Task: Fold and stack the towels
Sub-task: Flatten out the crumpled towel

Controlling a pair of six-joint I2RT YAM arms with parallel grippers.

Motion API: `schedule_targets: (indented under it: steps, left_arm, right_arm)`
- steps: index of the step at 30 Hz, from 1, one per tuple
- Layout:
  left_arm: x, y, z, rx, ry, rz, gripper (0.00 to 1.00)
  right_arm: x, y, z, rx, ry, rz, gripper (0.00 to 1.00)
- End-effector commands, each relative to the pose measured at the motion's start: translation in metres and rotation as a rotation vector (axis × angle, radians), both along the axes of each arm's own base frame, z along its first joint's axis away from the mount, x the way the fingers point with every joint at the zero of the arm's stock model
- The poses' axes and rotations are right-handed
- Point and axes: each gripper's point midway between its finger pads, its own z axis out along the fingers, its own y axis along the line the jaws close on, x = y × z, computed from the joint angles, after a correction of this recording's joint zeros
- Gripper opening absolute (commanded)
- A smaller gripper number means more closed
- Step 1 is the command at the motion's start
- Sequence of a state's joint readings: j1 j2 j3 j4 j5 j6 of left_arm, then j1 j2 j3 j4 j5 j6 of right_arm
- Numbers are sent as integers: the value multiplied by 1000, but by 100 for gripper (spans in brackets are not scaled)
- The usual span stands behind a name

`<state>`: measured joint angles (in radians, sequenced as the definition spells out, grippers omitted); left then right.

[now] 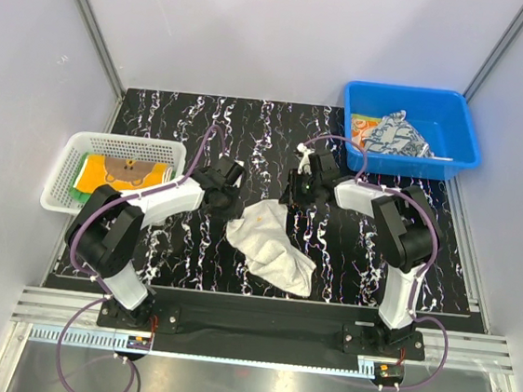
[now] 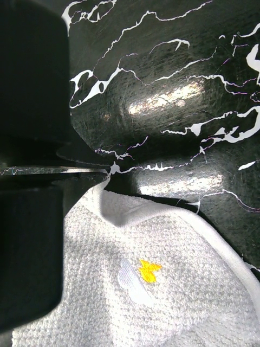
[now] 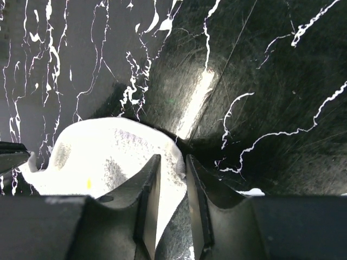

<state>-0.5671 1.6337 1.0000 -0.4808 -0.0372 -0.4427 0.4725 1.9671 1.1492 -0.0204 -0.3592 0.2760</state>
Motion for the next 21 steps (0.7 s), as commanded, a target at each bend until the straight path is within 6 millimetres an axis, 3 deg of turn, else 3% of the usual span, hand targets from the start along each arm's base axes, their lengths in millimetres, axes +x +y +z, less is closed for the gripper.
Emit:
schedule_targets:
  steps: [1,2,6,8,9,10,11,12,13,15,16,18,19,21]
  left_arm:
    - [14,-7,19,-38,-55,3,0]
    - [14,-8,19,-38,-57,0,0]
    - [21,-10,28,-44,-81,-3,0]
    - [27,-8,41,-23,-106,-12,0]
    - [45,-10,65,-24,-169,8,0]
    - [53,-8,79,-17,-197,9,0]
    - [58,0,92,-6,-209,27,0]
    - [76,-2,131,-33,-295,45,0]
    - [82,2,148,-36,-331,49,0]
    - [94,14,191,-56,-406,79,0]
    - [104,13,231,-91,-490,73,0]
    - [104,17,274,-134,-568,57,0]
    - [105,16,312,-162,-651,34,0]
    - [93,17,353,-203,-729,-6,0]
  right_arm:
    - [-36,-16,-35,-95,123,1,32]
    - [-34,-16,-36,-96,116,-4,30]
    - [-23,-18,-28,-120,81,-23,0]
    - [-8,-22,3,-161,21,-39,0]
    - [1,-25,31,-176,-44,-38,0]
    - [3,-38,46,-239,-58,-70,0]
    - [22,-37,85,-237,-144,-91,0]
    - [28,-42,124,-242,-231,-102,0]
    - [36,-51,147,-275,-292,-140,0]
    - [44,-61,218,-270,-434,-165,0]
    - [47,-66,241,-280,-488,-183,0]
    - [48,-75,305,-255,-630,-227,0]
    - [47,-83,326,-269,-685,-241,0]
    - [35,-92,379,-227,-793,-270,0]
